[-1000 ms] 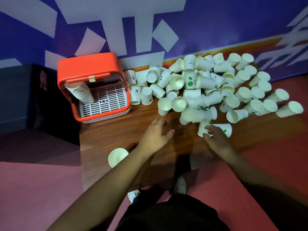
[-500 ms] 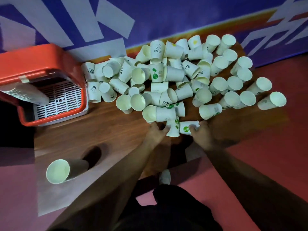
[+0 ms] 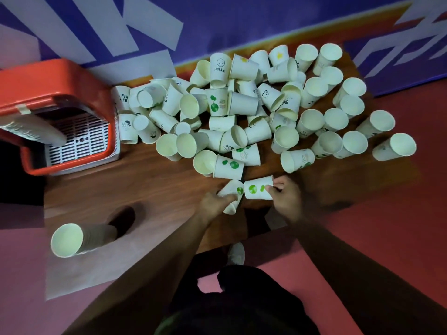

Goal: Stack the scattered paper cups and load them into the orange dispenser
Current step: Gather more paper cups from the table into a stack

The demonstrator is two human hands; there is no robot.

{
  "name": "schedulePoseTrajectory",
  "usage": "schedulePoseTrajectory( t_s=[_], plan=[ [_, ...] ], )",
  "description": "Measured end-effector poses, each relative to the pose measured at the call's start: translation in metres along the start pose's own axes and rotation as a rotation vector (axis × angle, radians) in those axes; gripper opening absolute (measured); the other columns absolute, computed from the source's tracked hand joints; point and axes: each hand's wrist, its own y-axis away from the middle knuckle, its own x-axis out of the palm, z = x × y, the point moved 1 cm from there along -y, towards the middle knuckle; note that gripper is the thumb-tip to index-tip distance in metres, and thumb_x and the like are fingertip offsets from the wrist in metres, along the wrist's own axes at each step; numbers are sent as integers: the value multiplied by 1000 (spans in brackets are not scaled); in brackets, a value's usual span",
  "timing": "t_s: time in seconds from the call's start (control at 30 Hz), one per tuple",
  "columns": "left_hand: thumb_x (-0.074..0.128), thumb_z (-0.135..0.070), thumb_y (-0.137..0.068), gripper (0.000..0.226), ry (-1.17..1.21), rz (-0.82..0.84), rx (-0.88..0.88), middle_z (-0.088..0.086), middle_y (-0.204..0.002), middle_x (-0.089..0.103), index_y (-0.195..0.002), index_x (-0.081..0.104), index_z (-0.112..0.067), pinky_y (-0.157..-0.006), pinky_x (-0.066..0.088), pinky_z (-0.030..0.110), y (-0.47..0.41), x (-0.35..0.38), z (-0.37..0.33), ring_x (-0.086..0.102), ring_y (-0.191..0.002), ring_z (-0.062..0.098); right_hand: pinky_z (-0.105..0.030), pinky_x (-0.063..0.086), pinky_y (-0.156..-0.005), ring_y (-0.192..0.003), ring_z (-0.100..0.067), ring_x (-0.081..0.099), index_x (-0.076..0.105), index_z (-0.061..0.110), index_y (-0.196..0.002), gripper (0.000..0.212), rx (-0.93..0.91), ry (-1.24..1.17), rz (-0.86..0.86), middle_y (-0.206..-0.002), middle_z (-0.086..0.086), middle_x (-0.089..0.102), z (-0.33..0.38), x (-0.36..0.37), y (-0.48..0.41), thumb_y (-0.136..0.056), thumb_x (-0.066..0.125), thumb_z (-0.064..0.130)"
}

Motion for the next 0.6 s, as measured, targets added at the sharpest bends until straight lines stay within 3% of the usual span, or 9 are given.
schedulePoseTrajectory(
  t_s=[0.17,0.27,0.3,0.37,0.47,0.53,0.6],
  plan=[
    [80,-55,-47,90,167,-95,-43,6,-117,65,-125,50,-21,-82,63,48,28,-31,14,70,-99,27,-37,50,-82,-92,-26,62,65,9,-86,9,-112,7,3,-90,-5,64,13,-12,8,-85,72,13],
    [76,-44,-55,76,233,-183,-9,13,-121,57,-117,40,-17,-59,61,35,51,-55,18,68,-100,31,-38,45,-91,-103,-30,55,66,12,-79,12,-200,80,-77,-93,0,52,26,-15,15,-78,78,14],
    [74,-42,-57,73,245,-214,27,14,-122,56,-115,39,-16,-58,58,32,60,-64,18,66,-102,30,-34,42,-94,-106,-30,53,67,12,-79,12,-218,86,-88,-97,-1,49,32,-15,18,-77,79,14],
    [76,-41,-63,67,236,-270,115,12,-124,58,-113,39,-16,-72,60,37,78,-86,21,64,-107,25,-20,36,-96,-110,-24,50,67,13,-81,13,-279,75,-88,-106,-1,45,47,-13,23,-76,79,12],
    [80,-40,-77,59,173,-332,250,6,-124,58,-116,41,-18,-93,56,43,109,-131,24,61,-111,19,5,24,-87,-116,-13,45,66,13,-82,13,-387,15,-54,-119,-5,43,78,-2,34,-77,78,10],
    [80,-51,-72,59,136,-392,323,4,-122,58,-113,47,-25,-93,55,43,131,-164,29,61,-110,18,-2,27,-93,-124,-15,44,63,19,-79,17,-436,-8,-28,-125,-10,48,101,11,42,-77,78,11],
    [81,-49,-72,56,46,-485,391,2,-122,53,-116,52,-30,-93,47,35,151,-195,38,56,-105,12,-21,35,-95,-123,-19,49,60,24,-76,19,-431,-33,24,-122,-10,55,124,27,54,-76,76,13]
  ],
)
